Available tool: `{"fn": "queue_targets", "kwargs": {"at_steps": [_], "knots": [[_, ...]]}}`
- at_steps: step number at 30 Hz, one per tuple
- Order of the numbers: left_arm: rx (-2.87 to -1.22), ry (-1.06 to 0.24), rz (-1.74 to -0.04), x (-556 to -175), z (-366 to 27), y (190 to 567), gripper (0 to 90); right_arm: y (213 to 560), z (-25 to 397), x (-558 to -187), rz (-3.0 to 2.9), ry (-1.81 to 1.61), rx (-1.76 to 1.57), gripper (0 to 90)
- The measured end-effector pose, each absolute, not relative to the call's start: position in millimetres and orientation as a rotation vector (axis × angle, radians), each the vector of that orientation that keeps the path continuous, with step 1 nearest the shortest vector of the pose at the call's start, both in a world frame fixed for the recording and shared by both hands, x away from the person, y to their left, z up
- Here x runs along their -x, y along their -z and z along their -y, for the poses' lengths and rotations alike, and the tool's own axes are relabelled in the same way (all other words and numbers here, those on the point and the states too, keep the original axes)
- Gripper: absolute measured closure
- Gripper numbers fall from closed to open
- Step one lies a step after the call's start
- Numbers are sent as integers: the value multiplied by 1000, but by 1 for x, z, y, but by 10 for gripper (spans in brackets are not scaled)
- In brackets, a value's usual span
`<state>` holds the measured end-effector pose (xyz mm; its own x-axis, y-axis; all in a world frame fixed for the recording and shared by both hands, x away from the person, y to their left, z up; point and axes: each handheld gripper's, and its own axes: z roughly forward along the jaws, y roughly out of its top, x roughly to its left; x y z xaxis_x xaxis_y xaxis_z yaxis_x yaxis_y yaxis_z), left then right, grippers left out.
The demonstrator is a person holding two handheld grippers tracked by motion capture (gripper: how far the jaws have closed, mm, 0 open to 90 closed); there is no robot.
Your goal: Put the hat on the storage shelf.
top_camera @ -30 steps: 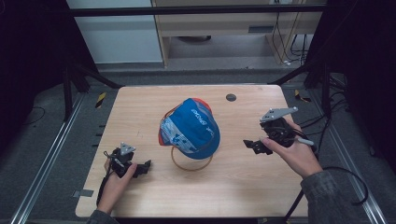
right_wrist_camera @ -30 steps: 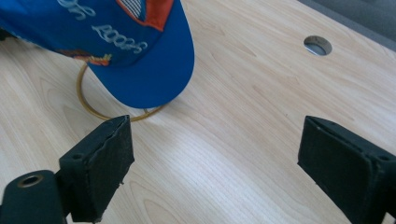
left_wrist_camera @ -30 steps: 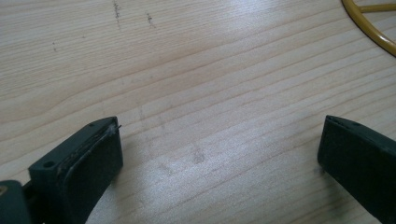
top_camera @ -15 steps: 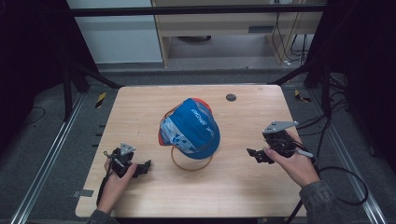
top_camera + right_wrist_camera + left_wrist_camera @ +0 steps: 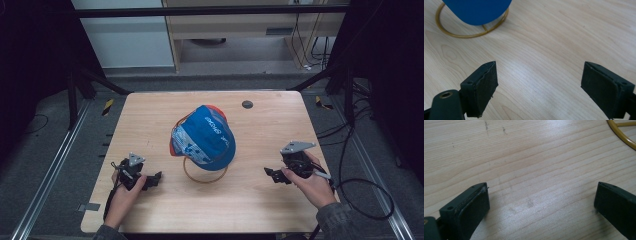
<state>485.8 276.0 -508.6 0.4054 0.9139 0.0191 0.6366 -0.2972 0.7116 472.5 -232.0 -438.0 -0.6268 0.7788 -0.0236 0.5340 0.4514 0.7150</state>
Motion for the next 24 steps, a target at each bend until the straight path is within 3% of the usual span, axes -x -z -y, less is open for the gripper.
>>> {"fn": "queue_targets", "kwargs": {"at_steps": [24], "knots": [[-2039, -573, -1315, -486, -276, 509, 0, 484, 236, -468, -2317, -976, -1228, 134]]}}
